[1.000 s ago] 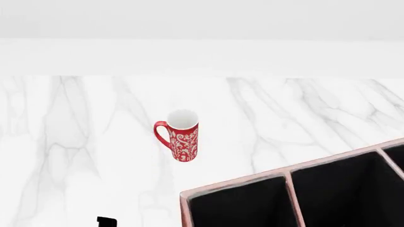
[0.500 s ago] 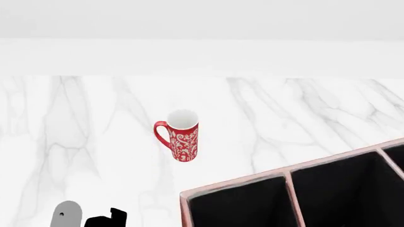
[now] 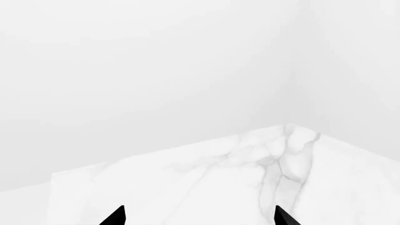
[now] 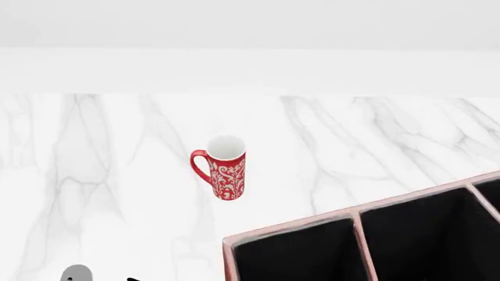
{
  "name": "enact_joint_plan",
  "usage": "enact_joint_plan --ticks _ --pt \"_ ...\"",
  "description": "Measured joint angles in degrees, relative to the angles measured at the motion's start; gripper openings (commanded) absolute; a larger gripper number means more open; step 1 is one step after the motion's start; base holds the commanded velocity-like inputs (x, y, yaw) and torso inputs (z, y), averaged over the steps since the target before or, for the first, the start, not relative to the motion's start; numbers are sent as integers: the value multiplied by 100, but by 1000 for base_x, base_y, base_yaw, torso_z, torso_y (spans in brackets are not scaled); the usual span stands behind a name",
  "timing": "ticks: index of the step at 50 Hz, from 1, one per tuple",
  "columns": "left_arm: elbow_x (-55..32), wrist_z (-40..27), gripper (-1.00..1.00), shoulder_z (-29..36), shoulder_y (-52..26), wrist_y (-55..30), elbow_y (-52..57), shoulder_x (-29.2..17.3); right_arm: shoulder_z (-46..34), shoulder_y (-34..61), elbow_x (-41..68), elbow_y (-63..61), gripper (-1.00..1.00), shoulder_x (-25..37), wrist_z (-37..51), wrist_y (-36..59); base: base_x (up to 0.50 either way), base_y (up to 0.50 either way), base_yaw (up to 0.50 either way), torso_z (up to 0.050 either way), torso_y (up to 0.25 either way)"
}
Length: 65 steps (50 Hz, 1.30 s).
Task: Pick up the book and place it in the right compartment of the caddy.
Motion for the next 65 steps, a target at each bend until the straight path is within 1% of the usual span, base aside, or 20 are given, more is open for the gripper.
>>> enact_joint_plan --ticks 7,8,19,34,53,58,65 --pt "24 1 100 37 9 25 -4 -1 -198 -52 -104 142 100 -61 -191 -188 0 0 0 0 0" --pt "27 2 100 41 12 30 -4 1 -217 -55 -122 168 -100 -66 -218 -224 0 0 0 0 0" --pt "44 -31 100 80 33 33 41 -10 -281 -106 -301 398 -100 -43 -321 -607 0 0 0 0 0" --pt "56 -72 100 148 30 28 80 -45 -200 -204 -273 457 -100 5 -265 -795 0 0 0 0 0" --pt "53 -87 100 187 43 69 72 -54 647 -167 421 108 -100 -26 513 -406 0 0 0 0 0" --pt "43 -84 100 182 57 88 67 -49 991 -77 748 78 -100 -132 947 -81 0 0 0 0 2" --pt "39 -82 100 188 66 112 51 -46 1580 265 1313 113 -100 -332 1752 655 0 0 0 0 0"
